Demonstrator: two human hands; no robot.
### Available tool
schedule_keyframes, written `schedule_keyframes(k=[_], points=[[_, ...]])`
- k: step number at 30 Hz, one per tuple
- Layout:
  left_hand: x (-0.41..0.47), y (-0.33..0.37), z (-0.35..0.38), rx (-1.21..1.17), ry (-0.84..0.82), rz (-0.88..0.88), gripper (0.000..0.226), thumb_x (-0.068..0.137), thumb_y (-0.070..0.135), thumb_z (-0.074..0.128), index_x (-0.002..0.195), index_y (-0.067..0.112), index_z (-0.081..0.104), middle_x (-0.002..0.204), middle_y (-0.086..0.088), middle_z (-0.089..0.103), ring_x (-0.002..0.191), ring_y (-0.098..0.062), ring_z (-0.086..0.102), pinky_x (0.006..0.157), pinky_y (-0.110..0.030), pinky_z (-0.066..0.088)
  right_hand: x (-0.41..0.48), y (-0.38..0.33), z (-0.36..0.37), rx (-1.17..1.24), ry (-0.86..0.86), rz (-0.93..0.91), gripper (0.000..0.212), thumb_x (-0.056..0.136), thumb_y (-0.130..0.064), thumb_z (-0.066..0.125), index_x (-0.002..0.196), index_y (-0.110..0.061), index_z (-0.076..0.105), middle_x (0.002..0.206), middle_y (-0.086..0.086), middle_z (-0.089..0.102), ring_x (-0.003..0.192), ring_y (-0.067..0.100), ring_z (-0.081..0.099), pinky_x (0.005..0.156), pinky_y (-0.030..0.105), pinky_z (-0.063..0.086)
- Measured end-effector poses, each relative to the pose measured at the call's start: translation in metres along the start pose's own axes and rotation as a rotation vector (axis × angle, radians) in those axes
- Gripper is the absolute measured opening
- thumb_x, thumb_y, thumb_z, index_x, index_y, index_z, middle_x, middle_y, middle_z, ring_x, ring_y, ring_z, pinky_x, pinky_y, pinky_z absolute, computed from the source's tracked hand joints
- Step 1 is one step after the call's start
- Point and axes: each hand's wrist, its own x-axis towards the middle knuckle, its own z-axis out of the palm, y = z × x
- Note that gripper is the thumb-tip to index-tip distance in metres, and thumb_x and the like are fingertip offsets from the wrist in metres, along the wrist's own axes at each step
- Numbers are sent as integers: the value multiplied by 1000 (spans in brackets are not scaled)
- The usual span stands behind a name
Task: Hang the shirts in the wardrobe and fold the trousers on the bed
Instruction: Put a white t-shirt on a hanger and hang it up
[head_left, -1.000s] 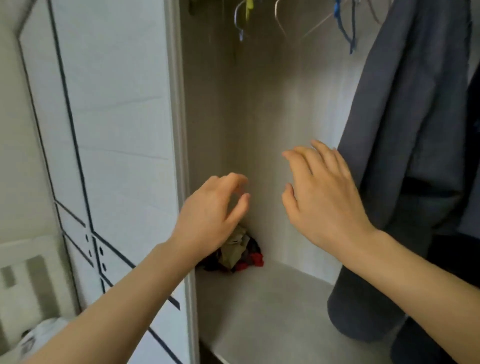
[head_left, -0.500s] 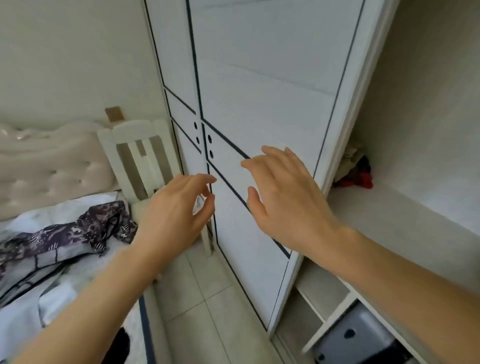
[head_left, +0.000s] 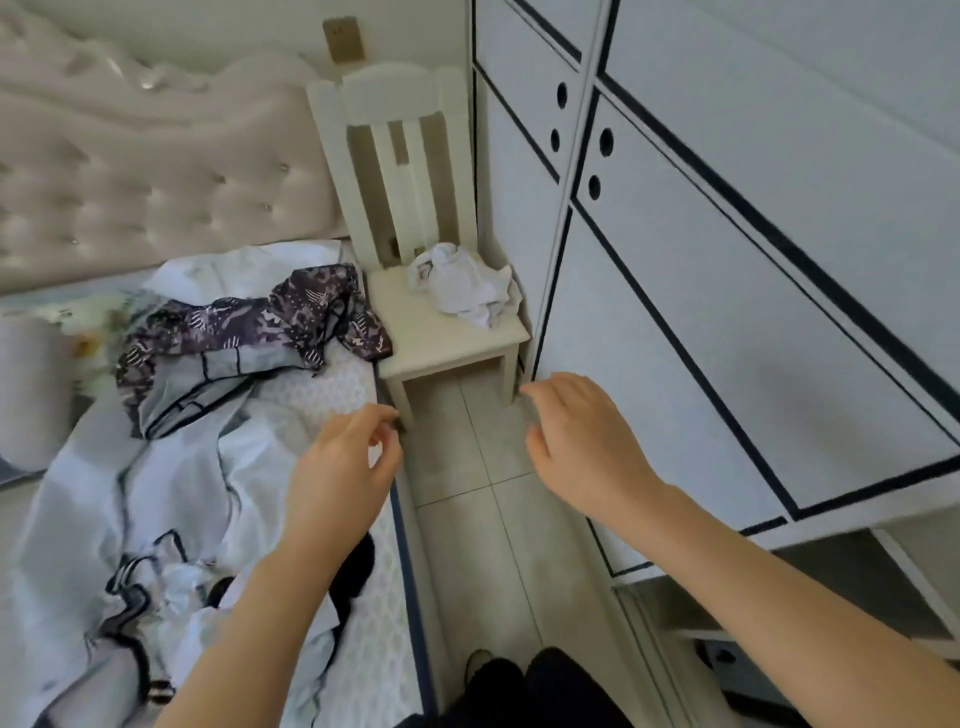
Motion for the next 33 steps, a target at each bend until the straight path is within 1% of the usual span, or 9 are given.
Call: schedule_keyframes(k=[3, 5, 7, 11, 16, 22, 26, 29, 33], points=[[11, -21, 21, -29, -50, -103, 19, 94, 15, 60, 113, 17, 65, 89, 5, 64, 86, -17, 59, 71, -37, 51, 19, 2, 33, -5, -139, 6, 36, 97, -17, 43, 130, -8, 53, 122, 8, 58, 122, 26, 46, 106, 34, 34], [19, -32, 32, -34, -80, -145, 18, 95, 17, 59, 111, 19, 65, 87, 10, 62, 84, -15, 58, 69, -36, 51, 34, 6, 50, -8, -193, 1, 35, 99, -20, 40, 130, -9, 52, 122, 6, 58, 121, 24, 46, 105, 33, 35], [29, -42, 46, -16, -106, -176, 17, 95, 20, 59, 110, 22, 65, 85, 16, 60, 84, -11, 57, 68, -35, 52, 52, 15, 61, 14, -225, 8, 37, 100, -21, 39, 133, -9, 50, 123, 7, 58, 119, 24, 47, 103, 33, 36], [67, -58, 74, -3, -158, -255, 18, 96, 23, 57, 112, 26, 63, 89, 13, 61, 83, -7, 57, 70, -33, 52, 103, 43, 83, 35, -252, 29, 39, 101, -23, 38, 136, -9, 49, 127, 6, 58, 120, 23, 48, 102, 31, 37], [143, -73, 114, 83, -217, -357, 21, 96, 24, 54, 114, 24, 65, 95, 4, 64, 83, -13, 59, 67, -30, 49, 182, 85, 113, -62, -413, -19, 30, 100, -20, 36, 122, -11, 53, 116, 5, 60, 107, 22, 52, 93, 33, 41], [243, -89, 150, 148, -338, -460, 25, 97, 23, 50, 119, 22, 62, 106, 2, 67, 90, -16, 61, 70, -29, 48, 283, 133, 133, -47, -428, -4, 27, 100, -20, 36, 119, -8, 52, 109, 7, 61, 101, 25, 54, 83, 33, 43], [299, -102, 171, 168, -394, -485, 25, 97, 24, 49, 119, 22, 61, 106, 2, 67, 92, -18, 60, 71, -31, 48, 344, 158, 151, -84, -449, 7, 19, 101, -20, 36, 107, -10, 50, 100, 7, 59, 93, 24, 55, 70, 30, 34], [342, -120, 187, 161, -467, -519, 24, 96, 26, 49, 116, 25, 61, 109, 2, 66, 94, -20, 60, 70, -30, 44, 389, 172, 170, -105, -466, 33, 16, 100, -20, 36, 103, -11, 49, 95, 6, 57, 90, 24, 54, 67, 30, 31], [404, -148, 207, 139, -589, -540, 22, 94, 25, 49, 112, 23, 62, 111, -4, 65, 100, -26, 61, 80, -34, 50, 449, 188, 200, -127, -488, 60, 14, 98, -20, 39, 103, -11, 49, 95, 5, 56, 88, 24, 53, 65, 31, 30]])
